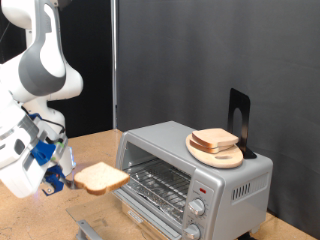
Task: Make a piece of toast with the oven
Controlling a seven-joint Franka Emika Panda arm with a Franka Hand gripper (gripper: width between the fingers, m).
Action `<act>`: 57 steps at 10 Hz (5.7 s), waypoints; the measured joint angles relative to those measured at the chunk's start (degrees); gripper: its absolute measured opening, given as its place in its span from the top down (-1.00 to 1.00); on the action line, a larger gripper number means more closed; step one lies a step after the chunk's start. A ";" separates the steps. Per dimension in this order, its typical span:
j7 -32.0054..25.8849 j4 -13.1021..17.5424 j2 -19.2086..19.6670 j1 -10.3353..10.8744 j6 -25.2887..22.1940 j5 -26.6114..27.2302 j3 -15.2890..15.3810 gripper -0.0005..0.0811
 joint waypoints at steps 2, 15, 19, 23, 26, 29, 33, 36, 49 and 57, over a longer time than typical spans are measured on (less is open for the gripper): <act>0.03 -0.24 1.21 0.50 2.30 1.00 1.38 0.10; 4.70 -8.74 -3.36 4.82 9.77 2.54 9.93 0.10; 9.86 -12.80 -7.17 4.84 14.87 1.72 11.80 0.10; 16.79 -12.56 -7.27 4.86 17.32 -2.89 14.29 0.10; 19.51 -11.87 -5.91 4.93 20.20 -6.43 16.16 0.10; 21.24 -10.35 -2.85 5.47 24.81 -8.50 18.00 0.10; 18.81 -8.66 -1.63 5.81 24.89 -7.45 18.85 0.10; 16.56 -8.02 -2.22 5.80 23.32 -6.53 18.84 0.10; 18.07 -8.69 -3.90 4.30 20.05 -10.17 18.36 0.10; 19.21 -9.66 -4.12 3.85 19.91 -9.91 18.68 0.10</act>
